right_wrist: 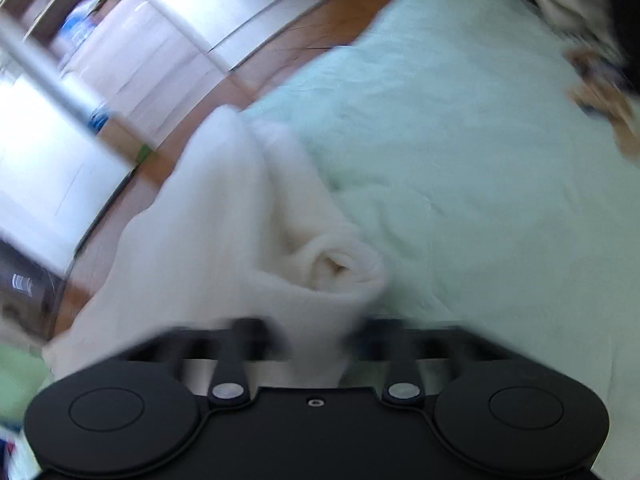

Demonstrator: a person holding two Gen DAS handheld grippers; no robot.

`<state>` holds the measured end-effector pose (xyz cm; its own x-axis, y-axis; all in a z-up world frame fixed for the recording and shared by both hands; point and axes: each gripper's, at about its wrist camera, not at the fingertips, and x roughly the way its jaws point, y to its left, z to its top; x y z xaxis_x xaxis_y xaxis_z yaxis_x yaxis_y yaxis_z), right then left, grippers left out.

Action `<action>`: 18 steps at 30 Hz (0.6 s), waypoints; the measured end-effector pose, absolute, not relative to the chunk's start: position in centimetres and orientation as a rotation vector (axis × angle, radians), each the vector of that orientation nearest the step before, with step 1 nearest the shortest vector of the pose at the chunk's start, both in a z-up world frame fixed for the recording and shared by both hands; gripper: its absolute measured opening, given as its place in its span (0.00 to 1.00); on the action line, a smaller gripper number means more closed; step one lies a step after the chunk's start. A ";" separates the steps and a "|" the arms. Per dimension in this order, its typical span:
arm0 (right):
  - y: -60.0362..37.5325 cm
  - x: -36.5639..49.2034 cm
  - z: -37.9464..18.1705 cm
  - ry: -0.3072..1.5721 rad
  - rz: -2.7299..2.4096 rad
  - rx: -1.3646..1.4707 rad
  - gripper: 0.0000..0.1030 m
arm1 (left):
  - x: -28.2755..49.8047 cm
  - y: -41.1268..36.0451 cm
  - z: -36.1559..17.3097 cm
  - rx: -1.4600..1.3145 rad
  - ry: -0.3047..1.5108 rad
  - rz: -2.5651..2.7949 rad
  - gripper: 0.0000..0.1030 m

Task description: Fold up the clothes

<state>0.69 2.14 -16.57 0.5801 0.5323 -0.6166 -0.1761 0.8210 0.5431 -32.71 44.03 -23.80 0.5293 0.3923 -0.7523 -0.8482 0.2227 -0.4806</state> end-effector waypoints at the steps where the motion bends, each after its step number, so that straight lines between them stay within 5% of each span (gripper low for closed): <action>1: 1.8 0.2 -15.7 0.825 0.431 0.437 0.13 | -32.6 44.1 -23.9 -1.005 0.552 0.914 0.70; 8: 0.8 -0.9 -15.9 0.835 0.359 0.311 0.14 | -31.8 44.7 -24.4 -0.940 0.647 0.867 0.72; 12: -0.5 -1.2 -16.7 0.828 0.355 0.309 0.23 | -31.6 44.7 -24.4 -0.931 0.652 0.870 0.72; 18: -1.2 -3.5 -14.5 0.710 0.175 0.016 0.26 | -31.3 45.0 -24.4 -0.935 0.649 0.881 0.72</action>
<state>-3.55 -1.15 -14.48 0.7446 0.1654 -0.6467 -0.1546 0.9852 0.0741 -31.33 44.99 -24.42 0.4977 0.3520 -0.7927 -0.8613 0.3079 -0.4041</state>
